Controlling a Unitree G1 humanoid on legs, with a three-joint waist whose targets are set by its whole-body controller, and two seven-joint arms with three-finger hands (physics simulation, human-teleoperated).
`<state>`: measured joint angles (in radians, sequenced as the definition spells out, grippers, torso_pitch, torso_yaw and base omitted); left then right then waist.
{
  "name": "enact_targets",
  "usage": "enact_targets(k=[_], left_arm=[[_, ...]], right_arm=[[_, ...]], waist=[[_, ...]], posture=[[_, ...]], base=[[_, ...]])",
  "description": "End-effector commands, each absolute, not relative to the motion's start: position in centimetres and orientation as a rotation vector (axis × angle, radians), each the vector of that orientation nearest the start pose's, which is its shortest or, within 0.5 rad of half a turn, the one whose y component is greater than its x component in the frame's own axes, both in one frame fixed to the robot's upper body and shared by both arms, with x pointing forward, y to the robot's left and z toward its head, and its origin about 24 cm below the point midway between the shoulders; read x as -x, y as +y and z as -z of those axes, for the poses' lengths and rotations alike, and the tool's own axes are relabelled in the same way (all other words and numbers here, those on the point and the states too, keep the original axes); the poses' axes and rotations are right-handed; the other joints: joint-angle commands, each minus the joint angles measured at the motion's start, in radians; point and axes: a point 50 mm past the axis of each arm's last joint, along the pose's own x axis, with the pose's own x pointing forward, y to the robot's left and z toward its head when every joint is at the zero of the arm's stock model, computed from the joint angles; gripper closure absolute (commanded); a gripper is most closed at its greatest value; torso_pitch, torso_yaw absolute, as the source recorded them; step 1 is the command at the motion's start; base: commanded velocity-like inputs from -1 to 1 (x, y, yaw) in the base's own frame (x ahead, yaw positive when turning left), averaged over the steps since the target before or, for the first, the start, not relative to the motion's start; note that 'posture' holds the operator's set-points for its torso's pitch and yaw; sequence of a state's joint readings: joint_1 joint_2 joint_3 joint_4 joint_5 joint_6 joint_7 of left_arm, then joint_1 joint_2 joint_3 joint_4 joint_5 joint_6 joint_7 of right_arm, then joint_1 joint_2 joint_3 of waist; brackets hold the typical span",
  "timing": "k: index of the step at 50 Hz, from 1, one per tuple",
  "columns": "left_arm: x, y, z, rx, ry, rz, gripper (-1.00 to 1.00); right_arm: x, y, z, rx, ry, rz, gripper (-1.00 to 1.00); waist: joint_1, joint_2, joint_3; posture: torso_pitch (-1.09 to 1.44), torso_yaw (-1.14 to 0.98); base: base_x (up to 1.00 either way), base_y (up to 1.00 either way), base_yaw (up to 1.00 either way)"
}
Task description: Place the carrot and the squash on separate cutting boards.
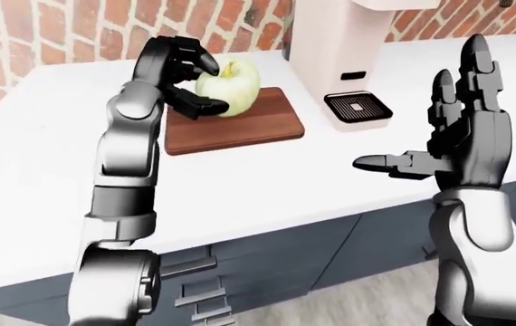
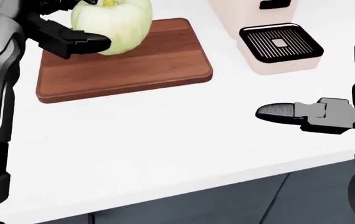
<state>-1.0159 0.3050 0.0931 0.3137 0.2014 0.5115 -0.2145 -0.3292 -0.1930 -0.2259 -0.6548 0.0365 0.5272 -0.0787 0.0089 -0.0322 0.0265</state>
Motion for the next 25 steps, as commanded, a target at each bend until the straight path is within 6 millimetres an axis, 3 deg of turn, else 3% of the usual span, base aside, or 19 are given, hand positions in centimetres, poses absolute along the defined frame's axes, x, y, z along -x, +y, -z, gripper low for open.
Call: enact_targets(k=[1,25], left_arm=[[-38.1,16.1,-29.8,-0.411,-0.316,0.03,0.6],[-39.0,15.6,-27.2,-0.477,-0.252,0.057,0.56]], right_arm=[[-24.3,-19.8,-24.0,0.128,-0.561,0.21,-1.0],[-24.3,-20.0,-23.7,0.125,-0.559,0.214,-1.0]], waist=[[0.0,0.002,-0.033],[-0.009,0.008,-0.023]], posture=[[0.0,0.0],[0.0,0.0]], base=[[0.0,0.0,0.0],[0.0,0.0,0.0]])
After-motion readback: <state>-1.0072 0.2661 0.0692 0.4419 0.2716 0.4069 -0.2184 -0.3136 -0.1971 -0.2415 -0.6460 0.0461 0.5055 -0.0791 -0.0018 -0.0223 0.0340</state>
